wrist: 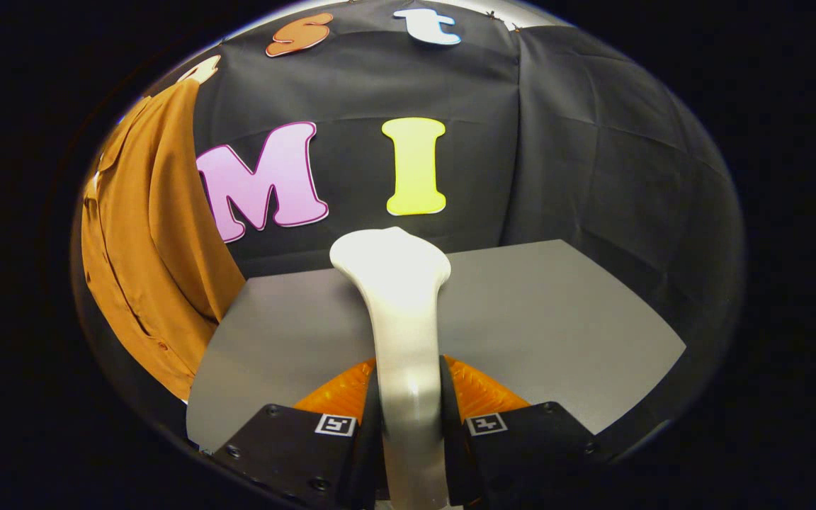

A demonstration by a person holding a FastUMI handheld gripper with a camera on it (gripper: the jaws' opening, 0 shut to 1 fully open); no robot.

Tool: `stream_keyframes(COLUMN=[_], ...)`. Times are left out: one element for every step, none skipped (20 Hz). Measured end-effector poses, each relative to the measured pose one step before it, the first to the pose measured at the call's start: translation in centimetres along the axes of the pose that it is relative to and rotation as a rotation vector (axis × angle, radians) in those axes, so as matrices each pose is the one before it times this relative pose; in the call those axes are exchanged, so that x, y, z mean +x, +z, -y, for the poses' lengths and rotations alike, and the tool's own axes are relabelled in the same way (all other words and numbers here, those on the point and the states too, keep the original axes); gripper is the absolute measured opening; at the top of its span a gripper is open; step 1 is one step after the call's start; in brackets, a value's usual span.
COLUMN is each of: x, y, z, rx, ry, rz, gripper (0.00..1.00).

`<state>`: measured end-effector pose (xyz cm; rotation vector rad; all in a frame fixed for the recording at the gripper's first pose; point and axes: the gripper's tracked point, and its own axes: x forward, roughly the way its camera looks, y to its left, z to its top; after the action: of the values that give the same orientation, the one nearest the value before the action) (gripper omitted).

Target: Iron the clothes twice with a garment steamer, once on the left side and once on the right side.

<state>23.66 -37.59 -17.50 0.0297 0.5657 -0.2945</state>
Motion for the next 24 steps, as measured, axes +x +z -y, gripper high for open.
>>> stream_keyframes(x=[-0.890,-0.577,-0.686,-0.689,-0.685,-0.781,-0.803,-0.789,-0.835,-0.681,-0.698,-0.627,-0.730,-0.801,-0.804,-0.789,-0.769,-0.679,-0.495,-0.444,-0.353,-0.279,0.091,-0.011], y=[0.426,0.264,0.113,0.360,0.279,0.353,0.121,0.401,0.191,0.095,0.031,0.181,0.022,0.156,0.346,0.332,0.433,0.425,0.306,0.194,0.179,0.234,0.242,0.197], z=[-0.177,-0.261,-0.264,-0.156,-0.026,-0.177,-0.444,-0.367,-0.322,-0.637,-0.636,-0.783,-1.082,-1.156,-1.245,-1.409,-1.511,-1.419,-1.335,-1.365,-1.410,-1.274,-1.221,-1.313], rx=[0.00400,0.00074,-0.00462,-0.00903,-0.00850,-0.00241,0.00229,0.00140,0.00252,0.00036,0.00154,0.00126,-0.00080,-0.00285,0.00040,0.00114,0.00030,0.00012,-0.00104,0.00233,0.00015,-0.00414,-0.00396,-0.00440], ry=[0.00254,0.00737,0.00178,-0.00418,-0.00773,-0.00479,0.00199,-0.00720,-0.00538,-0.00736,-0.01030,-0.00591,-0.00404,-0.00616,-0.00287,0.00211,0.00213,-0.00097,-0.00252,-0.00059,0.00005,-0.00111,0.00009,0.00276], rz=[0.01813,0.00897,0.00882,0.01637,0.01155,0.01191,0.00788,0.01069,0.01150,0.00410,0.00604,0.00652,0.00735,0.01078,0.01334,0.01374,0.01646,0.01784,0.01162,0.01051,0.00977,0.00631,0.00514,0.00452], gripper=[0.42,0.41,0.42,0.42,0.42,0.42,0.42,0.42,0.42,0.41,0.42,0.41,0.41,0.41,0.41,0.41,0.41,0.41,0.41,0.41,0.41,0.41,0.41,0.41])
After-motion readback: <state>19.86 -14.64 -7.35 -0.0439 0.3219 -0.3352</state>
